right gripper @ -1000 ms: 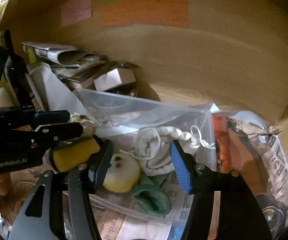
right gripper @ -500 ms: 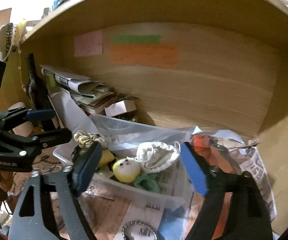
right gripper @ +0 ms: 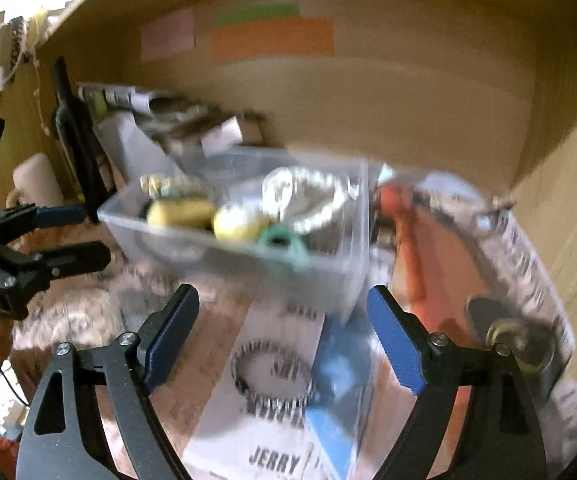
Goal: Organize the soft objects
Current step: 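Grasp the grey knit pouch with the left tool while the right tool grasps the braided bracelet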
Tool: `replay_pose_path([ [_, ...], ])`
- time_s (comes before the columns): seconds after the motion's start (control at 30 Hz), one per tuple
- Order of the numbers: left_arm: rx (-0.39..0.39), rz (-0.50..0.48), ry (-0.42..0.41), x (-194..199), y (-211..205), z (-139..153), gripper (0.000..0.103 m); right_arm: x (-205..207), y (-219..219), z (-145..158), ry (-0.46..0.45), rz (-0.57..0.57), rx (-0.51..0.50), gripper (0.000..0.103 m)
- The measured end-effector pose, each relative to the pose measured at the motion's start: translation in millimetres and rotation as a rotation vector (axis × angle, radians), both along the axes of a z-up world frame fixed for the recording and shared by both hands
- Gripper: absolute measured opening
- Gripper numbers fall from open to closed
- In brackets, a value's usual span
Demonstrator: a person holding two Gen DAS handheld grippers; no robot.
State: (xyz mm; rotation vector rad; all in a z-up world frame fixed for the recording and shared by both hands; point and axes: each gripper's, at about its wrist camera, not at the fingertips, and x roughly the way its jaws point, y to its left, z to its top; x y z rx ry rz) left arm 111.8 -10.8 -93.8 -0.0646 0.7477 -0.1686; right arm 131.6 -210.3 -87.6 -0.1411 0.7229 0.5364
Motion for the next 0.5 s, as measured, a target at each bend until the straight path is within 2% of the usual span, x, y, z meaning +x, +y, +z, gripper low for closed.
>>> replay_pose_path([
  [0.27,0.048,-0.037,0.080,2.5,-20.9,-36.6,0.100,-1.3,-8.2,-29.7,0.129,-0.005,0.018,0.082],
  [0.4,0.040,-0.062,0.113,3.3,-26.6,-48.0,0.100,-4.3,0.0,-40.4,0.165,0.030,-0.022,0.075],
  [0.5,0.036,-0.071,0.119,2.4,-28.7,-51.2,0.099,-4.8,6.2,-48.6,0.181,0.050,-0.055,0.065],
])
